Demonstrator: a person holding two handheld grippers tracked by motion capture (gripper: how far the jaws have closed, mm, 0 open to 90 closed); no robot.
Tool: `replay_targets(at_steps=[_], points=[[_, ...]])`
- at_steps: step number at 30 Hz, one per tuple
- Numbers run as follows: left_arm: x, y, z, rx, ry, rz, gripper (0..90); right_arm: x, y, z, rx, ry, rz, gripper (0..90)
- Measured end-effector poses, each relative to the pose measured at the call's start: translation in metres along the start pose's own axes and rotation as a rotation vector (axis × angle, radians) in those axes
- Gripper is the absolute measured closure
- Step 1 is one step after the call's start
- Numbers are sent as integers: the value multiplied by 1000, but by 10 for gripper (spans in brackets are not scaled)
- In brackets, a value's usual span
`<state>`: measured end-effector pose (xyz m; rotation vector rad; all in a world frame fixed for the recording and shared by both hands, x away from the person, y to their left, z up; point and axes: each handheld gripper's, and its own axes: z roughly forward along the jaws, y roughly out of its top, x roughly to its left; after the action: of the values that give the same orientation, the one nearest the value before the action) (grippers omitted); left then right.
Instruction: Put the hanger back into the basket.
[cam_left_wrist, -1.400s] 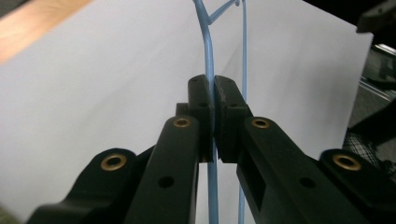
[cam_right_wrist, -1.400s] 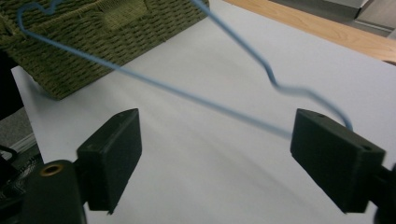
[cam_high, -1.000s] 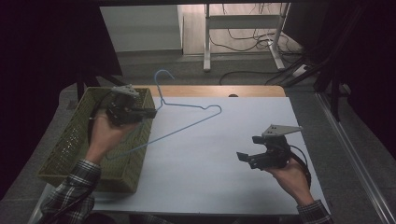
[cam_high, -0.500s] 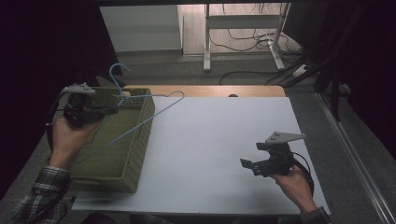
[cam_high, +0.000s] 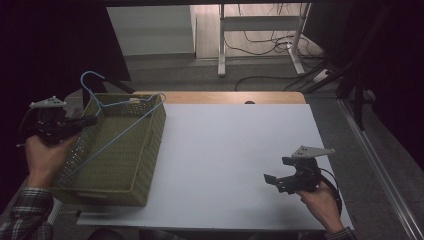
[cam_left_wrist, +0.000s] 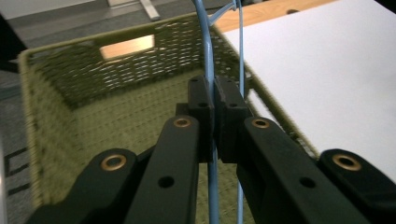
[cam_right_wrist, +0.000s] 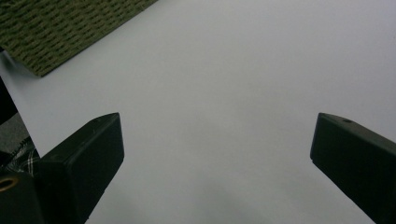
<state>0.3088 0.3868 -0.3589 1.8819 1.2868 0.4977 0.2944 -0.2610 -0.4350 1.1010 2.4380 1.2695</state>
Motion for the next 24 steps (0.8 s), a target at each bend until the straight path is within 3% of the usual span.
replay_targets(at_steps=[5,11,24], points=[[16,-13,-2,-12,26,-25,874,-2,-4,5,37,15,3,22],[29,-27,7,-14,52,-45,874,-1,-6,10,65,15,-7,18],[34,-44,46,15,62,-45,873,-1,-11,16,109,17,-25,18]])
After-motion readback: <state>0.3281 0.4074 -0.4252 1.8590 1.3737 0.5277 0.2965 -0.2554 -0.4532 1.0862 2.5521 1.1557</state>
